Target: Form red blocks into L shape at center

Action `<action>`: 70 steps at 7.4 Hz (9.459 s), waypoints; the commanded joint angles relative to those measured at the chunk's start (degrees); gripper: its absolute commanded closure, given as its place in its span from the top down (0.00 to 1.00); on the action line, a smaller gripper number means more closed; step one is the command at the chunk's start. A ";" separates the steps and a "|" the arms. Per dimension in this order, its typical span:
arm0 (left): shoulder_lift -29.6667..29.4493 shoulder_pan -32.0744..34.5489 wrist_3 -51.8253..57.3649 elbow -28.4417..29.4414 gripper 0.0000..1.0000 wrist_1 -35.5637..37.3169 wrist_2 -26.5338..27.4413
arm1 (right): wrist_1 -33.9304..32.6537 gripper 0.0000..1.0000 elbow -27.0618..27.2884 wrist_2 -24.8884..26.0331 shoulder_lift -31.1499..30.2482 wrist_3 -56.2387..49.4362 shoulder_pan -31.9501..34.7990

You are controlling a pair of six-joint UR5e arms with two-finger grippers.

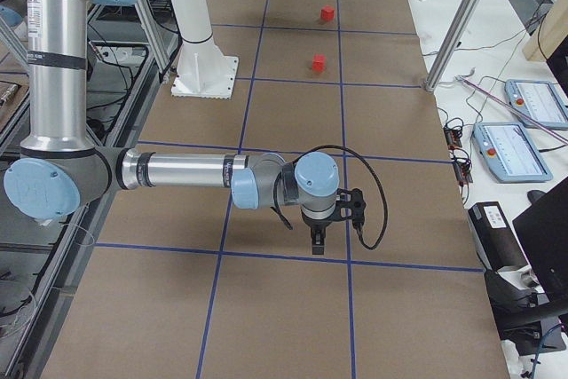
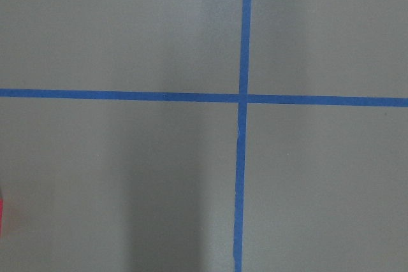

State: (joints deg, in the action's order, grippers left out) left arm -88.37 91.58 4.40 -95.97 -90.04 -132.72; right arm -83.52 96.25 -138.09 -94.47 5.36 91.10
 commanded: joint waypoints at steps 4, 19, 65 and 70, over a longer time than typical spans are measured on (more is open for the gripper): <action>-0.92 -0.26 -0.62 -2.10 1.00 -0.31 0.01 | 0.28 0.99 1.04 -0.17 -0.01 0.09 0.31; -35.64 -60.55 -70.41 2.86 0.99 -20.67 39.82 | 0.46 0.99 1.13 -0.34 0.95 -0.17 -3.38; -21.41 -37.47 -57.69 -13.01 0.99 -15.43 22.00 | 18.74 0.99 10.29 13.31 1.92 39.57 -37.24; -20.79 -34.97 -55.73 -12.22 0.99 -15.86 19.96 | 21.82 0.99 5.37 14.95 1.92 41.14 -40.03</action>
State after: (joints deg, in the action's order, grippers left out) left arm -109.29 56.60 -51.25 -108.23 -105.72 -112.70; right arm -61.85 103.54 -123.26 -92.67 46.66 51.39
